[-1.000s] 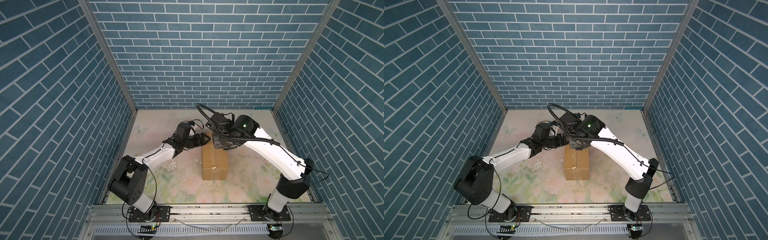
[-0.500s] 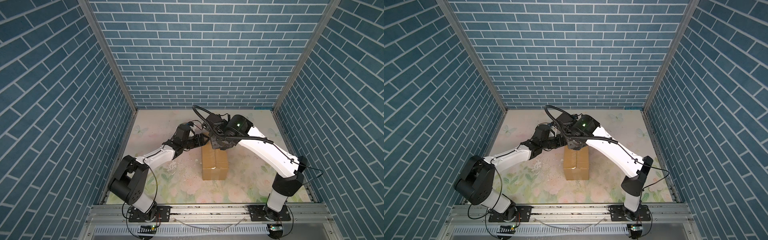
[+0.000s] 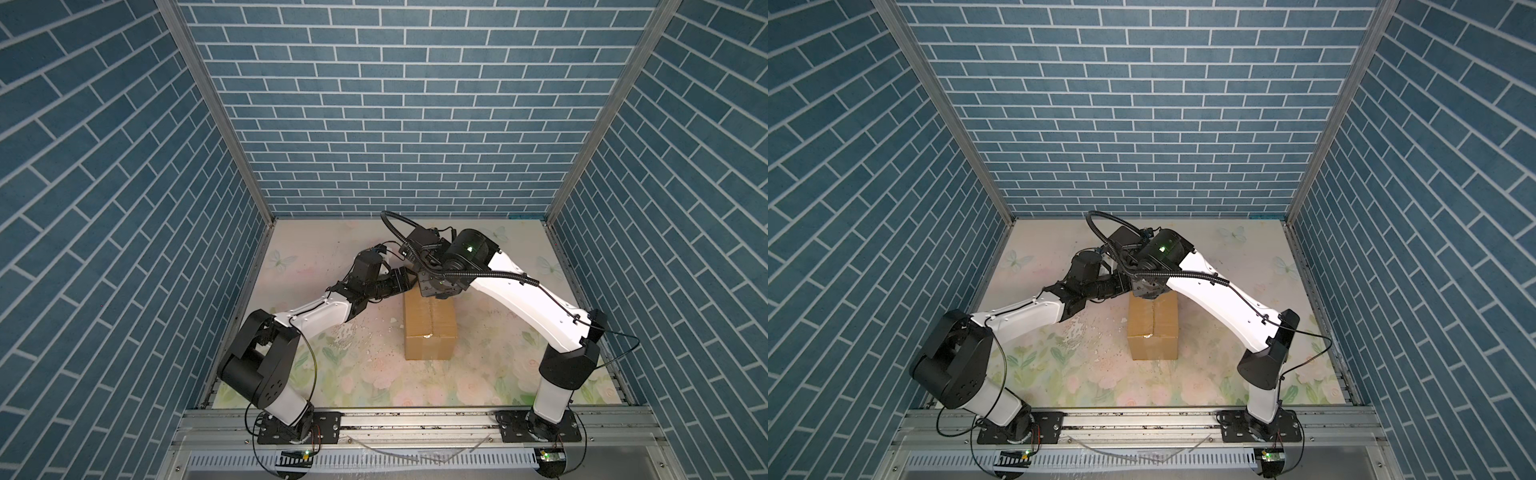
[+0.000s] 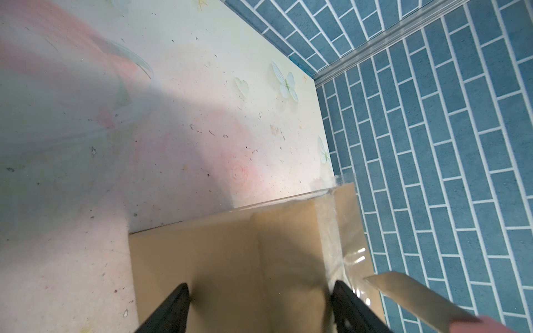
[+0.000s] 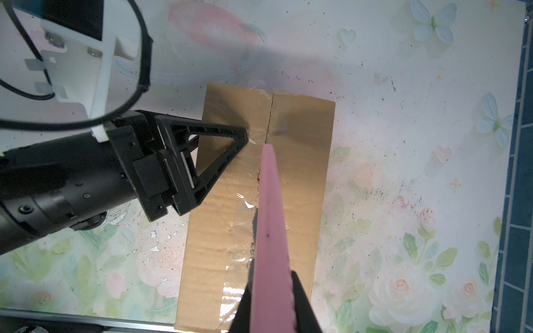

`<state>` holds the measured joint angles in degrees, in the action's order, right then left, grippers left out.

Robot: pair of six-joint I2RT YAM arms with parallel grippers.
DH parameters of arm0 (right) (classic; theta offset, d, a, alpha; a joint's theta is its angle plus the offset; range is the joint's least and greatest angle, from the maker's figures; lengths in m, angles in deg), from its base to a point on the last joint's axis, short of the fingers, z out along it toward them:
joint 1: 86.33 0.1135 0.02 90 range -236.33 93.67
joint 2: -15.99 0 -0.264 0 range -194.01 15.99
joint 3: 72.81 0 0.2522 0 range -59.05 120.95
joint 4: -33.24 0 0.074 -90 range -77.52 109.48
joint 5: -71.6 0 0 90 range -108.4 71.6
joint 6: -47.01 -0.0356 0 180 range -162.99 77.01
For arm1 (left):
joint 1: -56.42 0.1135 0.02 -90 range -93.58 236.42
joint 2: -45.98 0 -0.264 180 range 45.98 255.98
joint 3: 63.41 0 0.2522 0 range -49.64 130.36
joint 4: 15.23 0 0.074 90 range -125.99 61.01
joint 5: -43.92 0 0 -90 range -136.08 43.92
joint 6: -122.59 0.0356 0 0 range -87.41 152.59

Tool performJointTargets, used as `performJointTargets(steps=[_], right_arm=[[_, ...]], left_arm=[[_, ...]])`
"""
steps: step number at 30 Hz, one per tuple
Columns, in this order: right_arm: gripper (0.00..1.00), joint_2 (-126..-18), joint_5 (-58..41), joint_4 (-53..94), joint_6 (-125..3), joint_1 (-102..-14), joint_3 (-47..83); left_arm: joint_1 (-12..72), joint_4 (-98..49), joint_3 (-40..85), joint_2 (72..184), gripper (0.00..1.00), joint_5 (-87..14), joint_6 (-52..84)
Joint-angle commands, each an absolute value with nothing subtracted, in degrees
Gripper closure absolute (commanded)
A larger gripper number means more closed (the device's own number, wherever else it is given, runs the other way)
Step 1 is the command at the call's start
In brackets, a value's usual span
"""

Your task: Unpack the express box

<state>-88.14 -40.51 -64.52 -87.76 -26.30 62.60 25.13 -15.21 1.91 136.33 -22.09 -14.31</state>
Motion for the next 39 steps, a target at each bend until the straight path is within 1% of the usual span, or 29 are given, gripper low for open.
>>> performJointTargets(steps=[1,12,22,39], right_arm=[[1.00,-89.12,-41.99,-65.88,-90.61,-25.86,64.14],[1.00,-87.03,-39.64,-62.10,-92.51,-25.78,57.92],[1.00,-86.40,-38.57,-62.28,-94.29,-25.06,56.35],[1.00,-85.34,-37.63,-65.72,-102.53,-21.03,56.18]], left_arm=[[24.95,-16.52,0.24,137.18,0.23,-24.52,-14.68],[24.85,-15.64,-0.40,136.98,0.23,-25.05,-15.34],[24.86,-15.28,-0.71,136.96,0.23,-26.04,-15.81],[24.39,-13.32,-3.12,134.23,0.23,-33.34,-18.87]])
